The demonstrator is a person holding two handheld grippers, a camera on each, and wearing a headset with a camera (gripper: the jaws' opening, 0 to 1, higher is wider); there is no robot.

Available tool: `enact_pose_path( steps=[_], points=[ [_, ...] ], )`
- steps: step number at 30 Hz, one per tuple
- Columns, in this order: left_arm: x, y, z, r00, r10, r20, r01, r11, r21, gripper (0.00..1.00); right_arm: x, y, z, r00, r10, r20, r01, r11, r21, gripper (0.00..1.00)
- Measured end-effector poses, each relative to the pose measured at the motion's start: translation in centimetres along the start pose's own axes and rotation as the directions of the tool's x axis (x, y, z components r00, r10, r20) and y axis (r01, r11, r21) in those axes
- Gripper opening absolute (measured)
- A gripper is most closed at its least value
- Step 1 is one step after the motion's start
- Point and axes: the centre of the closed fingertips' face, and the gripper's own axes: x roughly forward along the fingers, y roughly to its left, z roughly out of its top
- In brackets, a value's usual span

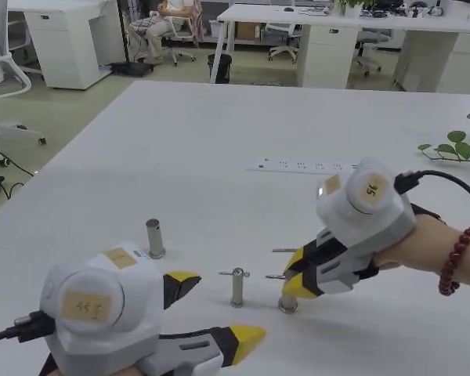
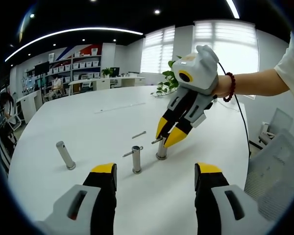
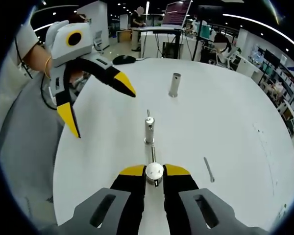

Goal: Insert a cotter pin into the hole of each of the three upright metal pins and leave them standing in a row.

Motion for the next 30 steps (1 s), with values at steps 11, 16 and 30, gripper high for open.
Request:
enact_pose_path(
  steps=[11, 16, 30],
  points=[
    [0.1, 0.0, 0.0, 1.0000, -0.006, 0.004, 0.006, 1.000, 0.011, 0.70, -0.1, -0.2, -0.1, 0.9995, 0.021, 0.023, -0.022, 0.999, 0.024, 0.14],
    [0.2, -0.2, -0.4, 0.9999, -0.014, -0.008, 0.014, 1.000, 0.005, 0.73, 0.0, -0.1, 0.0, 0.9992, 0.029, 0.028, -0.029, 0.999, 0.030, 0.15],
    [-0.4, 0.2, 0.2, 1.0000, 0.001, 0.009, -0.001, 1.000, 0.029, 0.82, -0.5, 0.0, 1.6, 0.9945, 0.024, 0.102, -0.035, 0.993, 0.112, 0.32]
  ],
)
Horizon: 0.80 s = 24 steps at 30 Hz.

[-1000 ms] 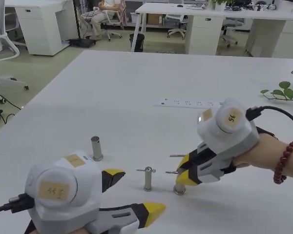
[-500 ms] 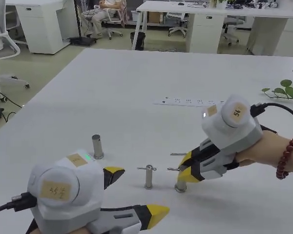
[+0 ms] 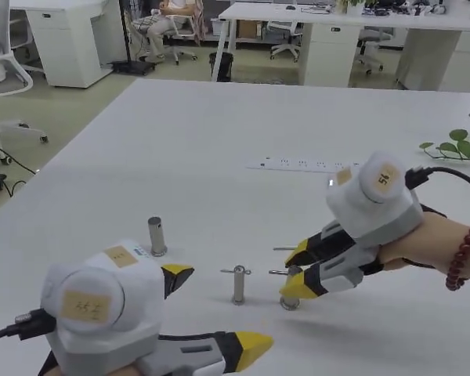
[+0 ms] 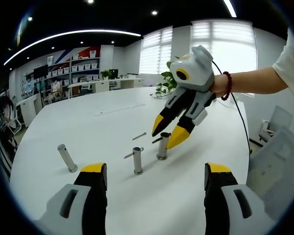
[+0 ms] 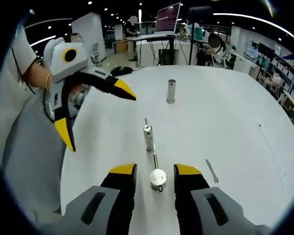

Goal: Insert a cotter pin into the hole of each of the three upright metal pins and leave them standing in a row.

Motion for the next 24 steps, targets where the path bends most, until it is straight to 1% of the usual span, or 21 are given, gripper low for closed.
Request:
enact_pose_path(
  steps=[3, 5, 10, 15, 17, 20, 24],
  points=[
    [-0.4, 0.1, 0.3, 1.0000, 0.003, 0.005, -0.003, 1.000, 0.003, 0.84, -0.1, 0.0, 1.0, 0.9998, -0.003, 0.021, 0.002, 0.999, 0.040, 0.38],
    [-0.6, 0.2, 0.4, 0.9999, 0.006, 0.009, -0.006, 1.000, 0.006, 0.86, -0.1, 0.0, 1.7, 0.9995, -0.010, 0.030, 0.009, 0.999, 0.039, 0.40],
    [-1.4, 0.3, 0.5, 0.9999, 0.014, 0.008, -0.014, 1.000, 0.013, 0.90, 0.4, 0.0, 3.7, 0.9977, -0.011, 0.067, 0.007, 0.998, 0.056, 0.41],
    [-2.1, 0.6, 0.4, 0.9997, 0.023, 0.001, -0.023, 1.000, 0.015, 0.95, 1.7, -0.2, 5.8, 0.9943, -0.019, 0.105, 0.012, 0.998, 0.067, 0.41],
    [-2.4, 0.7, 0.4, 0.9997, 0.026, 0.001, -0.026, 1.000, 0.011, 0.96, 2.1, -0.1, 6.4, 0.9932, -0.019, 0.114, 0.011, 0.997, 0.071, 0.41],
    [-2.7, 0.9, 0.4, 0.9992, 0.039, -0.003, -0.039, 0.999, 0.024, 0.99, 2.9, -0.2, 7.5, 0.9903, -0.023, 0.137, 0.013, 0.997, 0.075, 0.41],
    [-3.1, 1.2, 0.3, 0.9988, 0.050, -0.006, -0.049, 0.999, 0.022, 0.99, 3.9, -0.4, 8.5, 0.9869, -0.037, 0.157, 0.024, 0.996, 0.087, 0.41]
  ],
)
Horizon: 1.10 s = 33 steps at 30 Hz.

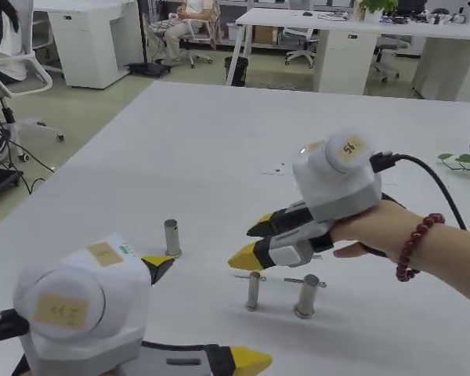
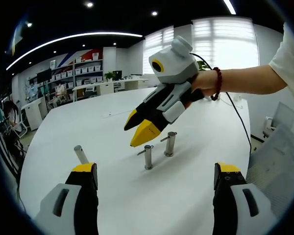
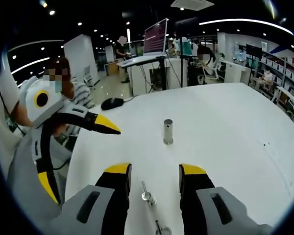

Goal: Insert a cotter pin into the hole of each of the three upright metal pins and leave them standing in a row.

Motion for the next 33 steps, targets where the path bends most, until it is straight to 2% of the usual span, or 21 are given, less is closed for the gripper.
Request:
enact_pose_path(
  steps=[6, 13, 18, 23, 33],
  points=[
    [-0.6, 0.5, -0.4, 0.9996, 0.024, -0.013, -0.024, 1.000, 0.002, 0.99, 1.8, 0.0, 1.0, 0.9997, -0.018, 0.016, 0.018, 1.000, -0.021, 0.41],
    [-0.8, 0.9, -0.6, 0.9991, 0.036, -0.021, -0.036, 0.999, 0.007, 0.99, 3.7, -0.3, 2.2, 0.9974, -0.045, 0.057, 0.046, 0.999, -0.007, 0.38],
    [-0.9, 1.2, -0.4, 0.9986, 0.052, -0.009, -0.052, 0.999, -0.009, 0.98, 5.2, -0.4, 3.3, 0.9929, -0.058, 0.104, 0.058, 0.998, 0.010, 0.37],
    [-0.9, 1.2, -0.7, 0.9983, 0.055, -0.020, -0.055, 0.998, -0.005, 0.97, 6.6, -0.9, 4.1, 0.9870, -0.081, 0.139, 0.081, 0.997, 0.003, 0.36],
    [-1.1, 2.0, -0.8, 0.9975, 0.071, -0.008, -0.071, 0.997, -0.028, 0.95, 8.8, -2.0, 4.6, 0.9766, -0.123, 0.176, 0.118, 0.992, 0.037, 0.30]
  ],
)
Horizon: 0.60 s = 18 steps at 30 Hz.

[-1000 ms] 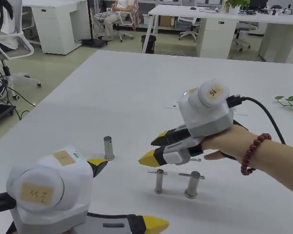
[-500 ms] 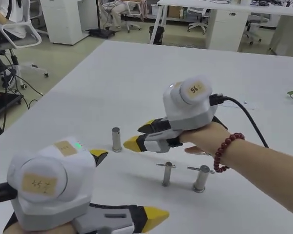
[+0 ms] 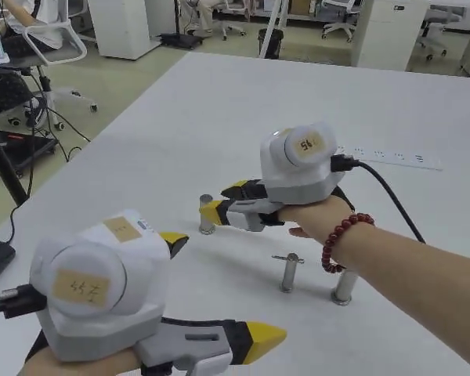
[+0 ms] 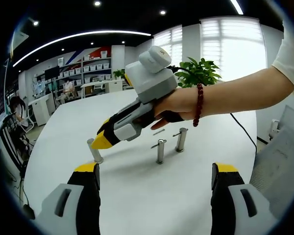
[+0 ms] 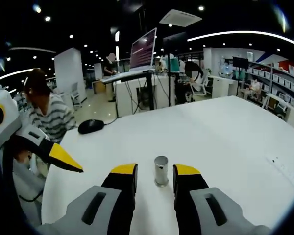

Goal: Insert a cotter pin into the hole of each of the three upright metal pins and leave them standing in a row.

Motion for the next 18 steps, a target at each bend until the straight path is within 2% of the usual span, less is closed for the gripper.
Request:
enact_pose_path(
  steps=[7, 12, 18],
  points=[
    [0.1, -0.1, 0.0, 1.0000, -0.007, 0.007, 0.007, 1.000, -0.007, 0.95, 1.3, -0.3, -0.3, 0.9998, -0.017, 0.007, 0.017, 1.000, 0.014, 0.28],
    [0.1, -0.2, -0.3, 0.9999, -0.014, -0.001, 0.014, 1.000, -0.007, 0.94, 2.0, -0.4, -0.9, 0.9992, -0.036, -0.020, 0.036, 0.999, 0.019, 0.27],
    [0.1, 0.0, -0.3, 0.9999, -0.011, -0.002, 0.011, 1.000, -0.014, 0.93, 2.6, -0.7, -1.1, 0.9985, -0.050, -0.024, 0.051, 0.998, 0.032, 0.23]
  ],
)
